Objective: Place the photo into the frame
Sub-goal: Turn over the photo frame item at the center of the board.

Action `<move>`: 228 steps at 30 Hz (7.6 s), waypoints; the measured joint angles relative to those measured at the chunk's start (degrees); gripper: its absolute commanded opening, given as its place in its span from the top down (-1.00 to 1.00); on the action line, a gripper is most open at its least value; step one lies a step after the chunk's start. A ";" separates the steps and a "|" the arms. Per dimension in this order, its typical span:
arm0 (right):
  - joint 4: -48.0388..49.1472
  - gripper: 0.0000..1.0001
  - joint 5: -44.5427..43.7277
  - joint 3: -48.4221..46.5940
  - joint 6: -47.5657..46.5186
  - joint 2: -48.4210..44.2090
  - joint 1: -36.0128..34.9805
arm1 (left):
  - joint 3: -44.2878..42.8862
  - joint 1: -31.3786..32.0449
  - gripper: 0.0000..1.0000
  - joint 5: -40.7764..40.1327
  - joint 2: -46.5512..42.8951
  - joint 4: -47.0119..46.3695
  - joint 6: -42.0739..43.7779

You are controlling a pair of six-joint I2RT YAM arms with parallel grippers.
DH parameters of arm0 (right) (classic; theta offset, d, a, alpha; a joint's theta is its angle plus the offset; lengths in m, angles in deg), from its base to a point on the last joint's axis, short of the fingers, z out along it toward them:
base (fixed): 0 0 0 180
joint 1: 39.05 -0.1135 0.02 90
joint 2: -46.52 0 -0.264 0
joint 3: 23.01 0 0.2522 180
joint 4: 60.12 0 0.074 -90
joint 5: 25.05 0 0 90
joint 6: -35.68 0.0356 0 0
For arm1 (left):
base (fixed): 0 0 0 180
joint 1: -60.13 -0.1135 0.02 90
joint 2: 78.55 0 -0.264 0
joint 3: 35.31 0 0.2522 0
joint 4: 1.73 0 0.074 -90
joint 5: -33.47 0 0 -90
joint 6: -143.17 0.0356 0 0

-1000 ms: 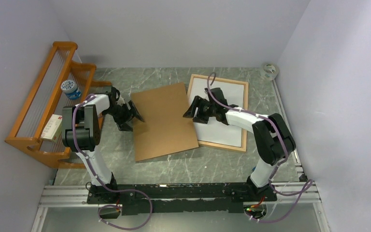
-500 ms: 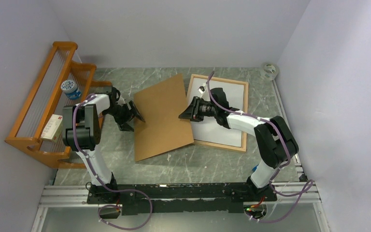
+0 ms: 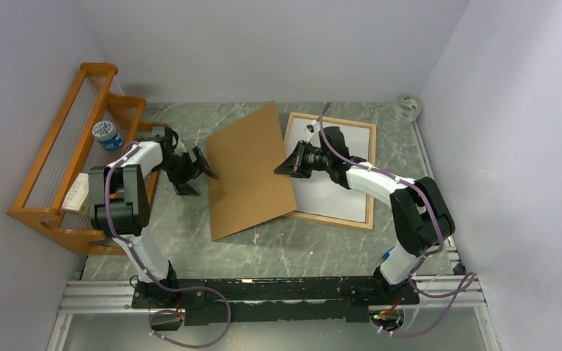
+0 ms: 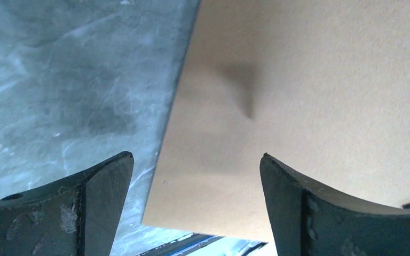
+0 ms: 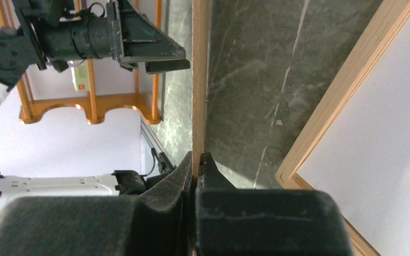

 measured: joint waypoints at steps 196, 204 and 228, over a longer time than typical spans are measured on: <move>11.91 -0.53 -21.90 11.02 19.41 -30.99 3.41 | 4.68 -5.97 0.95 32.15 -13.51 -77.90 -63.10; 7.69 -0.98 -18.62 10.36 9.42 -32.17 9.07 | -2.89 -5.97 0.95 35.36 -13.42 -79.01 -64.35; 17.53 -0.82 9.42 -10.64 14.69 -8.94 15.43 | -8.87 -3.96 0.95 42.53 -10.58 -72.02 -64.17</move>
